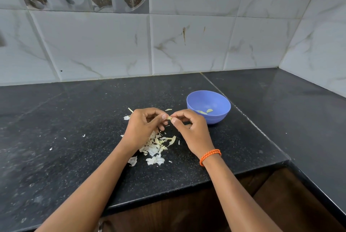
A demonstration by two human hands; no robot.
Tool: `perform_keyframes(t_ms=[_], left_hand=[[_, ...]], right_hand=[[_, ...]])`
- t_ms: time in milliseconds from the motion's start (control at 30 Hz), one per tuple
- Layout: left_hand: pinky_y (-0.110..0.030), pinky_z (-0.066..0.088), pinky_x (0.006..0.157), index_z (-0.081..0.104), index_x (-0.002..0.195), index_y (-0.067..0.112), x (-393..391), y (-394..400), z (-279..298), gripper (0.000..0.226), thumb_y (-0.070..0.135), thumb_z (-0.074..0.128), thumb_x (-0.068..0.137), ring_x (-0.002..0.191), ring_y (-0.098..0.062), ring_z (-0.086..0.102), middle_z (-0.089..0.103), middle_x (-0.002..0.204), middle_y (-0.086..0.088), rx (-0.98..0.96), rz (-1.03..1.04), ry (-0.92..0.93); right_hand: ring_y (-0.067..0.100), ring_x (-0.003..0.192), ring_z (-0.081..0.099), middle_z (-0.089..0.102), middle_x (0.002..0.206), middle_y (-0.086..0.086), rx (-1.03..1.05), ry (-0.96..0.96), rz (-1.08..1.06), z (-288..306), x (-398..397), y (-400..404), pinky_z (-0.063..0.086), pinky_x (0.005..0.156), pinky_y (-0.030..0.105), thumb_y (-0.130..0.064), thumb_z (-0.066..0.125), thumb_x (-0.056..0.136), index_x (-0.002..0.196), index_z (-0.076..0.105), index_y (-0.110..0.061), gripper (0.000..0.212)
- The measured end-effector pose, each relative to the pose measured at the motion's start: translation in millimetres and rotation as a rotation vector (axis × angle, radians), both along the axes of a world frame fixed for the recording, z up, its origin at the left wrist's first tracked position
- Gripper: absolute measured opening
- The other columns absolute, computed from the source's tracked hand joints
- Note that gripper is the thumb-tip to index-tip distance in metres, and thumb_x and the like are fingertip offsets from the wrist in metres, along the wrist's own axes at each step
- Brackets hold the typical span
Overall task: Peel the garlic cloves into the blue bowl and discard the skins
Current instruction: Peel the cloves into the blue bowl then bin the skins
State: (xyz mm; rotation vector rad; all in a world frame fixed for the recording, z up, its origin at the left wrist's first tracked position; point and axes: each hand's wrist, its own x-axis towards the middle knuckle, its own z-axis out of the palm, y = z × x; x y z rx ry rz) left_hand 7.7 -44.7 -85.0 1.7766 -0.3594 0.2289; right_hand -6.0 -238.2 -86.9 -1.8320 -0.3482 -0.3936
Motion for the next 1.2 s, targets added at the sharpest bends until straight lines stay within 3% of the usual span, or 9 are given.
perform_keyframes(t_ms=[167, 333, 467, 600, 700, 867, 1033, 1200], left_hand=[[-0.036, 0.062, 0.068, 0.083, 0.103, 0.009, -1.8, -1.4, 1.2, 0.014, 0.019, 0.073, 0.102, 0.073, -0.027, 0.073, 0.08, 0.089, -0.013, -0.065, -0.039, 0.026], [-0.03, 0.065, 0.069, 0.077, 0.108, -0.001, -1.8, -3.7, 1.3, 0.015, 0.006, 0.078, 0.096, 0.073, -0.029, 0.078, 0.079, 0.089, -0.022, -0.23, -0.045, 0.09], [-0.03, 0.067, 0.079, 0.081, 0.107, -0.001, -5.3, -5.5, 3.0, 0.015, 0.008, 0.075, 0.098, 0.09, -0.034, 0.081, 0.082, 0.098, -0.018, -0.242, -0.072, 0.13], [-0.038, 0.065, 0.093, 0.08, 0.116, -0.002, -8.5, -7.1, 5.1, 0.023, 0.009, 0.078, 0.096, 0.104, -0.034, 0.08, 0.082, 0.11, -0.016, -0.236, -0.178, 0.149], [-0.039, 0.066, 0.091, 0.079, 0.115, -0.004, -6.3, -6.5, 3.7, 0.023, 0.003, 0.079, 0.093, 0.1, -0.037, 0.08, 0.082, 0.107, -0.019, -0.237, -0.153, 0.132], [-0.029, 0.066, 0.085, 0.079, 0.114, -0.003, -4.7, -7.0, 2.0, 0.019, 0.006, 0.074, 0.098, 0.094, -0.035, 0.081, 0.082, 0.1, -0.019, -0.228, -0.125, 0.114], [-0.027, 0.066, 0.082, 0.08, 0.113, -0.002, -1.8, -3.9, 3.0, 0.017, 0.004, 0.072, 0.1, 0.089, -0.033, 0.081, 0.082, 0.096, -0.019, -0.246, -0.046, 0.087], [-0.031, 0.066, 0.086, 0.08, 0.116, 0.003, -1.6, -1.6, 0.6, 0.018, 0.005, 0.068, 0.103, 0.092, -0.032, 0.081, 0.083, 0.098, -0.014, -0.174, -0.051, 0.07]], right_hand=[[0.018, 0.084, 0.069, 0.073, 0.087, -0.008, -0.04, -0.073, -0.01, 0.8, -1.8, 0.3, 0.056, 0.068, 0.031, -0.009, 0.073, 0.096, 0.087, 0.075, -0.015, 0.011], [0.018, 0.08, 0.065, 0.07, 0.085, -0.007, -0.076, -0.115, -0.026, 0.7, -2.3, 1.5, 0.051, 0.064, 0.028, -0.007, 0.074, 0.093, 0.085, 0.073, -0.014, 0.011], [0.018, 0.078, 0.064, 0.068, 0.085, -0.005, -0.115, -0.17, -0.018, 0.1, -1.5, 1.9, 0.048, 0.061, 0.02, -0.01, 0.074, 0.092, 0.085, 0.073, -0.014, 0.009], [0.019, 0.077, 0.063, 0.068, 0.085, -0.004, -0.109, -0.172, -0.022, -0.5, -1.0, 1.3, 0.05, 0.06, 0.027, -0.015, 0.077, 0.094, 0.084, 0.072, -0.013, 0.012], [0.019, 0.08, 0.066, 0.07, 0.085, -0.005, -0.073, -0.142, -0.013, 0.5, -2.2, 0.7, 0.054, 0.064, 0.032, -0.019, 0.074, 0.092, 0.084, 0.073, -0.013, 0.01], [0.016, 0.082, 0.067, 0.072, 0.085, -0.007, -0.008, -0.101, -0.052, -1.4, 0.1, -2.2, 0.052, 0.069, 0.021, -0.004, 0.072, 0.092, 0.085, 0.074, -0.012, 0.012], [0.017, 0.07, 0.07, 0.071, 0.078, -0.005, 0.197, -0.043, -0.149, -1.2, 0.4, -5.9, 0.055, 0.066, 0.03, -0.005, 0.07, 0.097, 0.086, 0.073, -0.012, 0.013], [0.012, 0.084, 0.069, 0.074, 0.095, -0.008, -0.074, 0.023, -0.133, -5.8, 1.6, -0.1, 0.06, 0.074, 0.043, -0.021, 0.051, 0.11, 0.099, 0.077, -0.02, 0.028]])
